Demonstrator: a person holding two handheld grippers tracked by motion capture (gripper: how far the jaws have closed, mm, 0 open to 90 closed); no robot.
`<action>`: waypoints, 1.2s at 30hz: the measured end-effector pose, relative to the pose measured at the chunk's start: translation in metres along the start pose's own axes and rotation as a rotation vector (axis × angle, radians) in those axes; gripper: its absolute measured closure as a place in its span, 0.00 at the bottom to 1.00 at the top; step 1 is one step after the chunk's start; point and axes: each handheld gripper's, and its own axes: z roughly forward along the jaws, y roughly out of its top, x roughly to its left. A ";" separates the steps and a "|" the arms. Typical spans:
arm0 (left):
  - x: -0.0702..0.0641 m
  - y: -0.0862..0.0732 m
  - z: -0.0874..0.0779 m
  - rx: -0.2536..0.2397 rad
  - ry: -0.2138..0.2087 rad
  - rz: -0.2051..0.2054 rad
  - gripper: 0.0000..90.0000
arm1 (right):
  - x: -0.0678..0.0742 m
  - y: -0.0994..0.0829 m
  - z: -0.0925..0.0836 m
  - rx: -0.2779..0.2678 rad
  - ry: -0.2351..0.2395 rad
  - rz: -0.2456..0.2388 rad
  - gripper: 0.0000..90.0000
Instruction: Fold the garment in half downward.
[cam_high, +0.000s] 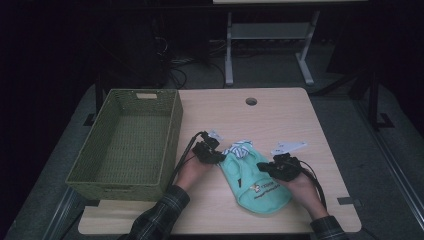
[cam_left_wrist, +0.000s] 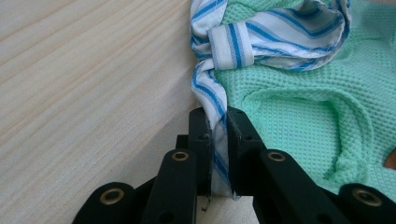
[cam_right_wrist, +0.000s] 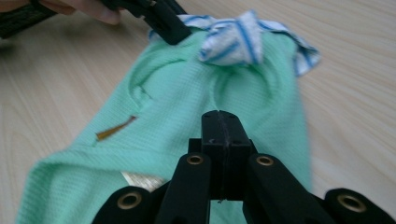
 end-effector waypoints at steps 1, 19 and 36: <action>0.000 0.000 0.000 0.000 0.000 -0.001 0.90 | 0.002 0.000 0.003 0.003 0.005 0.003 1.00; 0.001 -0.001 0.001 -0.022 -0.010 -0.018 0.91 | 0.010 -0.005 0.037 0.045 0.035 0.009 1.00; -0.012 0.019 -0.042 -0.212 -0.154 -0.030 0.92 | 0.012 -0.006 0.037 0.040 0.015 0.015 1.00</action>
